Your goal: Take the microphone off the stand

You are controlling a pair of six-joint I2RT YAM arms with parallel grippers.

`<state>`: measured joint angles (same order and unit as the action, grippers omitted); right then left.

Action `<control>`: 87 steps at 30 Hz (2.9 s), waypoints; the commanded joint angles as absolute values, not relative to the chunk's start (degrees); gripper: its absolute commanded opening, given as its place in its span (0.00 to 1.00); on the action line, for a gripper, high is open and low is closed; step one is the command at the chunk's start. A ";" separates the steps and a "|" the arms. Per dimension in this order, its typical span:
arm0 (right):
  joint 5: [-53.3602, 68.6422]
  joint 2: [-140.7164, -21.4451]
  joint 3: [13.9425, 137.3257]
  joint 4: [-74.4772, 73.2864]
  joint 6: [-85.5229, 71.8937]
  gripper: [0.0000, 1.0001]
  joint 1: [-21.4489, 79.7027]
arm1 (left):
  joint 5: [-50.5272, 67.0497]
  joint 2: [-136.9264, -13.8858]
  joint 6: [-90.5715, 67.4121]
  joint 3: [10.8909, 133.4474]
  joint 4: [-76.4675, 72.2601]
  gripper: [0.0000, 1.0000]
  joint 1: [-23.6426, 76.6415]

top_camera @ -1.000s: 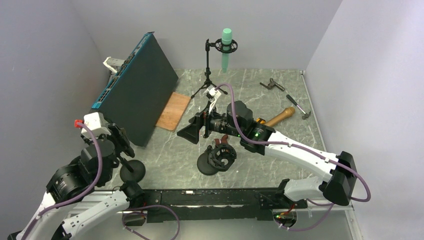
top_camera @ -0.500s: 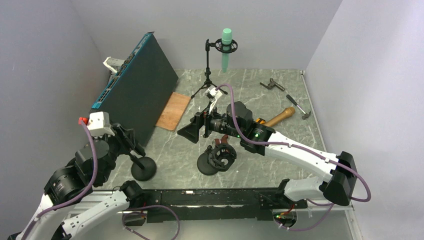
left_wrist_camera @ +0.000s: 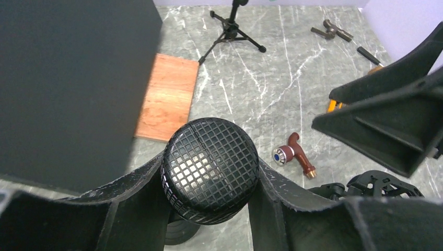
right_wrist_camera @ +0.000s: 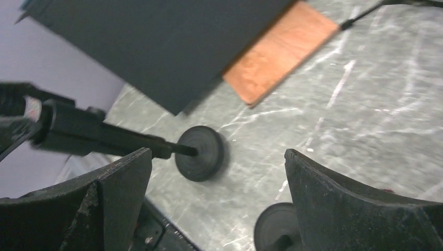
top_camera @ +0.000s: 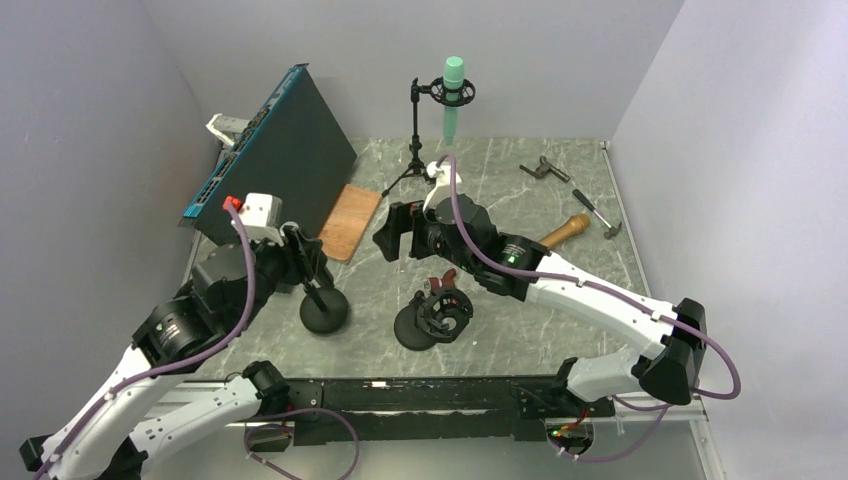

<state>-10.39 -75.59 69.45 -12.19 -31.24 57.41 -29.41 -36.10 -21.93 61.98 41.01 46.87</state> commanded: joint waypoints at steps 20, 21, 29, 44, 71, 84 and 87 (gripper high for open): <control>-2.75 -72.05 72.23 -11.81 -14.04 1.00 62.36 | -16.90 -33.48 -19.66 63.11 34.76 0.56 46.88; -2.68 -72.22 72.65 -11.67 -13.40 1.00 63.31 | -16.47 -32.96 -19.68 63.36 35.05 0.57 46.83; 3.02 -73.60 74.71 -8.19 -13.38 1.00 67.18 | -15.86 -30.37 -21.09 65.53 39.57 0.56 46.81; -9.52 -81.95 84.00 -5.35 -13.57 1.00 74.66 | -20.86 -17.43 -25.62 65.86 55.68 0.60 46.81; -26.67 -93.38 92.75 -8.07 -5.95 0.55 79.72 | -15.74 -14.81 -29.18 56.00 54.06 0.61 46.81; -1.93 -89.60 88.12 -9.43 2.24 0.00 74.07 | -8.91 -16.67 -21.16 54.76 50.54 0.58 46.85; 11.74 -89.18 87.92 -10.58 1.62 0.00 69.85 | -7.72 -17.82 -19.31 55.64 51.42 0.57 46.79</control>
<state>-8.69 -91.90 88.60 -9.17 -0.49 73.63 -11.35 -15.66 -23.33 54.48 54.24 46.85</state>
